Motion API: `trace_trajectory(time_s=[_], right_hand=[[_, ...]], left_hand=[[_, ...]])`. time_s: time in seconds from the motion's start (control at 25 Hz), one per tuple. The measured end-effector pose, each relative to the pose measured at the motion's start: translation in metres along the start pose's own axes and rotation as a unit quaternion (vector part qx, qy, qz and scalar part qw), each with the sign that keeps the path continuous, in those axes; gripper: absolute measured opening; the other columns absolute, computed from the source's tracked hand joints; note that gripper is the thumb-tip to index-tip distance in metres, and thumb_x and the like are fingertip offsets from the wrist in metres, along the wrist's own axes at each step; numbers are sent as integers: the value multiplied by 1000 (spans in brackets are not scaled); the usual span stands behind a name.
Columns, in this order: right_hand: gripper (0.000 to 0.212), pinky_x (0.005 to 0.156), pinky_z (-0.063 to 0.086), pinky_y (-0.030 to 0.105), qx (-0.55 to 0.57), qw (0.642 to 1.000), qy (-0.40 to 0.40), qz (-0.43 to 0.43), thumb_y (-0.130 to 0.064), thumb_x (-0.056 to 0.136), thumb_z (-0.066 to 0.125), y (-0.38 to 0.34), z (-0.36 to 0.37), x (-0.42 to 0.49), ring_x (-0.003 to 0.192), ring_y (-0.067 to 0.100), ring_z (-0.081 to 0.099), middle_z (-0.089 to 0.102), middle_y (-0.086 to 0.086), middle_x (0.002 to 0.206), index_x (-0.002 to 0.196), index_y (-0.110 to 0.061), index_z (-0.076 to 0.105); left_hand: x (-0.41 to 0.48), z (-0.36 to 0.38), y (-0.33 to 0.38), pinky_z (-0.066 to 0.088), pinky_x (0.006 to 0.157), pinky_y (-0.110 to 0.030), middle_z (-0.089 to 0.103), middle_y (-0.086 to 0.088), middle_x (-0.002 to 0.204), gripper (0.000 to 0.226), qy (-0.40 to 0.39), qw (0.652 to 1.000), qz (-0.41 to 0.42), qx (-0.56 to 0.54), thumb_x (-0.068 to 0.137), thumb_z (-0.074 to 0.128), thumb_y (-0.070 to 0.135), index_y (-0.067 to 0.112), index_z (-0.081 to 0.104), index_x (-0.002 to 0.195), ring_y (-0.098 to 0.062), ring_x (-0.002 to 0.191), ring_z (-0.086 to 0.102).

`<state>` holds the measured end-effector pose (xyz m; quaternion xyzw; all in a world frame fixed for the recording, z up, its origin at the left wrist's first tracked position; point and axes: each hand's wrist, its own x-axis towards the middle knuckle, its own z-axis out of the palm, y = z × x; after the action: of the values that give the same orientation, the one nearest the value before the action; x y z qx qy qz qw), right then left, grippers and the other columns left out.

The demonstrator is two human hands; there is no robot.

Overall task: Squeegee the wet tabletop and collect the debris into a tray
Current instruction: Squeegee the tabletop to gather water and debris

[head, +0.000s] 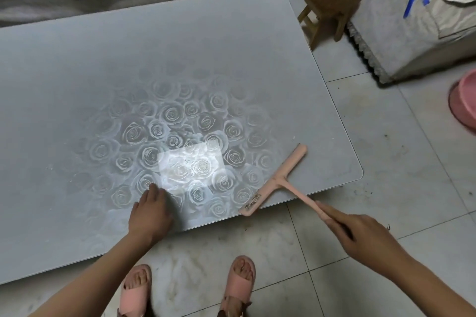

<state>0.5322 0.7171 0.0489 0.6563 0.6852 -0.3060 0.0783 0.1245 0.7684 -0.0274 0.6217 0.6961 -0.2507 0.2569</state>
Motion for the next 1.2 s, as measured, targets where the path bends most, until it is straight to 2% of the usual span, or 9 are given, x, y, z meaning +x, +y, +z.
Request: trace_trajectory(time_s=[0.12, 0.36, 0.48, 0.6, 0.76, 0.96, 1.04, 1.08, 1.2], right_hand=[[42, 45, 29, 22, 23, 1000, -3, 0, -44, 94, 41, 1, 7, 6, 45, 10, 37, 37, -11, 50, 136, -47, 42], [41, 53, 42, 12, 82, 995, 49, 14, -47, 89, 49, 71, -39, -7, 50, -4, 51, 69, -15, 77, 119, -73, 40], [42, 45, 33, 19, 93, 996, 17, 10, -45, 92, 47, 80, -40, 7, 45, 8, 34, 58, -4, 58, 118, -75, 35], [43, 44, 28, 24, 74, 997, 17, -12, -36, 92, 51, 68, -18, 17, 44, 12, 33, 45, 3, 52, 130, -56, 42], [42, 46, 35, 24, 92, 995, 26, -5, -49, 89, 46, 83, -27, 5, 46, 10, 41, 60, -5, 62, 129, -60, 41], [38, 56, 45, 17, 170, 980, 55, 93, -68, 85, 40, 128, -32, -29, 59, 5, 62, 73, -5, 89, 122, -66, 45], [39, 57, 43, 17, 182, 979, 48, 81, -64, 87, 40, 121, -19, -28, 62, 2, 63, 72, -10, 84, 125, -62, 46], [41, 53, 38, 17, 192, 978, 40, 66, -58, 88, 42, 116, -10, -23, 55, 2, 59, 67, -11, 68, 129, -56, 47], [46, 44, 24, 22, 171, 983, 53, 29, -41, 90, 45, 109, 2, -7, 40, 6, 30, 32, -7, 49, 135, -43, 44]], left_hand=[[5, -1, 8, 39, 102, -38, 25, -18, 151, 49, -15, 998, -25, 49, 88, 47, 20, 3, 38, 133, -31, 132, 39], [12, -7, 23, 35, 106, -37, 18, -24, 153, 58, -57, 992, -70, 87, 91, 40, 22, -4, 27, 142, -33, 135, 34], [19, -16, 30, 38, 102, -35, 24, -25, 150, 53, -80, 991, -89, 63, 94, 38, 25, 1, 35, 141, -32, 129, 44], [28, -23, 35, 40, 102, -35, 27, -26, 151, 48, -101, 989, -101, 49, 93, 40, 26, 10, 44, 138, -33, 128, 47], [31, -25, 45, 41, 102, -35, 50, -10, 139, 44, -107, 984, -102, 104, 90, 41, 28, 19, 51, 132, -27, 130, 45], [33, -43, 75, 41, 88, -26, 64, 7, 113, 33, -30, 973, -55, 220, 87, 42, 26, 27, 62, 113, -14, 106, 61], [37, -47, 98, 41, 88, -27, 61, 4, 119, 37, 30, 976, -12, 217, 89, 40, 24, 23, 57, 121, -16, 109, 59], [39, -48, 109, 42, 89, -28, 56, -1, 127, 42, 63, 977, 9, 206, 90, 38, 24, 17, 49, 130, -18, 113, 57], [50, -45, 135, 39, 101, -35, 22, -14, 153, 61, 116, 975, 75, 172, 93, 36, 24, 6, 16, 148, -27, 136, 35]])
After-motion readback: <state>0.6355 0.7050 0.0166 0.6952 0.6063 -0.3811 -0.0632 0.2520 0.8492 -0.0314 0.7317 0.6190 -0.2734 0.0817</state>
